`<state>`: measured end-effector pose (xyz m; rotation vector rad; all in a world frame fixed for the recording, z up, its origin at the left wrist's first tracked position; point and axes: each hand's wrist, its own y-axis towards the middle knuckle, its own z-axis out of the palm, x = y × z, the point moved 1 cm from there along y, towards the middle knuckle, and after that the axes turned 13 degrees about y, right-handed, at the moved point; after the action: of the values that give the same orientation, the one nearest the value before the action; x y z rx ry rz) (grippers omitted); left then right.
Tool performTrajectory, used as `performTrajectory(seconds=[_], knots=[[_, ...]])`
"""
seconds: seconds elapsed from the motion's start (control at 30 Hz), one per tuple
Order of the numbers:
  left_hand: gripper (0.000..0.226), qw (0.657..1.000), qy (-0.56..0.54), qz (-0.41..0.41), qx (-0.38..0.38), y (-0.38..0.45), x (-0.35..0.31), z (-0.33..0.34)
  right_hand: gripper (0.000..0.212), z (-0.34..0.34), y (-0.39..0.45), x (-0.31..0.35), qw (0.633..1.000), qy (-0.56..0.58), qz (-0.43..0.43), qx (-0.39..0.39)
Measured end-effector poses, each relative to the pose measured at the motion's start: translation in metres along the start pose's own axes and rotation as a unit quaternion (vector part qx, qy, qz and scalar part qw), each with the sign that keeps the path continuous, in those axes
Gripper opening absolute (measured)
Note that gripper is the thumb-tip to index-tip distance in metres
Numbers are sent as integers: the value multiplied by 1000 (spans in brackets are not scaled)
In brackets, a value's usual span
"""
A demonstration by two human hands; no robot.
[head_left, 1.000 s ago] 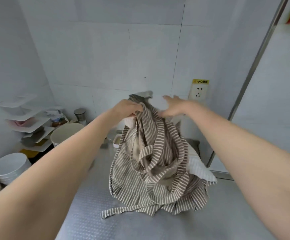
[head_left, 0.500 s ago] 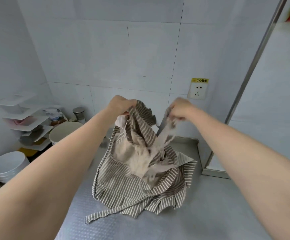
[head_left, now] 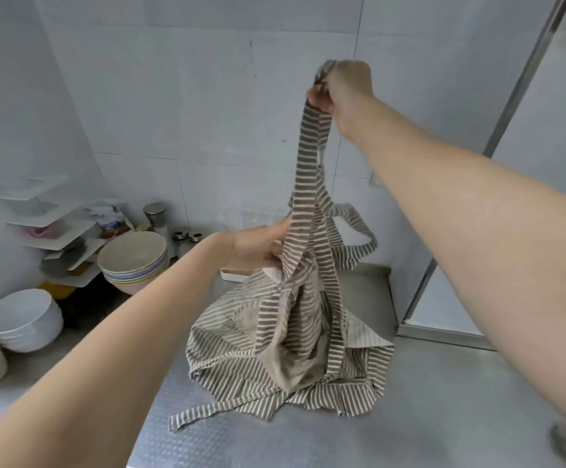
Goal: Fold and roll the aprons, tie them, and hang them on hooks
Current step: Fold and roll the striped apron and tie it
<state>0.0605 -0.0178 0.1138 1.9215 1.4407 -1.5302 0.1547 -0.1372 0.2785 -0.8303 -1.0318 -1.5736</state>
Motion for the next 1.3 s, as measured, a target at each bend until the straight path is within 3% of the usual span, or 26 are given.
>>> performTrajectory(seconds=[0.1,0.2,0.27,0.33,0.4,0.47,0.5,0.6,0.7,0.8,0.87,0.97,1.03,1.13,1.2,1.3], knots=[[75,998,-47,-24,-27,2,18,-5,12,-25,3,-50,981,-165,74,74],[91,989,-115,-52,-79,3,28,-11,41,-57,-14,-100,913,-321,211,137],[87,985,-131,-60,-93,5,28,-12,44,-71,-27,-117,858,-404,263,177],[62,985,-96,-73,-124,8,26,-12,24,-79,-42,-127,783,-446,341,267],[28,976,-39,-102,-187,16,28,-11,16,-87,-57,-134,681,-510,388,354],[12,958,-19,-127,-258,23,33,-12,36,-93,-67,-148,604,-553,394,417],[7,951,-40,-128,-277,25,31,-11,49,-96,-71,-156,593,-551,395,435],[13,937,-136,-111,-302,24,21,-11,67,-99,-83,-181,638,-513,356,451],[14,921,-159,-103,-341,21,18,-23,60,-99,-84,-191,694,-505,279,432],[17,880,-5,-174,-442,14,26,-46,28,-100,-71,-171,692,-558,192,417],[30,846,123,-234,-464,9,31,-56,32,-104,-59,-151,695,-597,144,375],[55,826,271,-273,-413,3,24,-56,44,-106,-46,-134,712,-619,104,315],[59,840,367,-179,-357,13,9,-50,46,-100,-45,-129,700,-637,72,315],[63,890,388,-29,-236,32,-19,-27,46,-79,-51,-121,666,-655,6,357],[48,926,331,-43,-175,37,-27,-19,47,-73,-53,-111,660,-651,-21,375],[14,953,270,-85,-111,31,-29,-23,43,-85,-53,-99,725,-575,57,374]])
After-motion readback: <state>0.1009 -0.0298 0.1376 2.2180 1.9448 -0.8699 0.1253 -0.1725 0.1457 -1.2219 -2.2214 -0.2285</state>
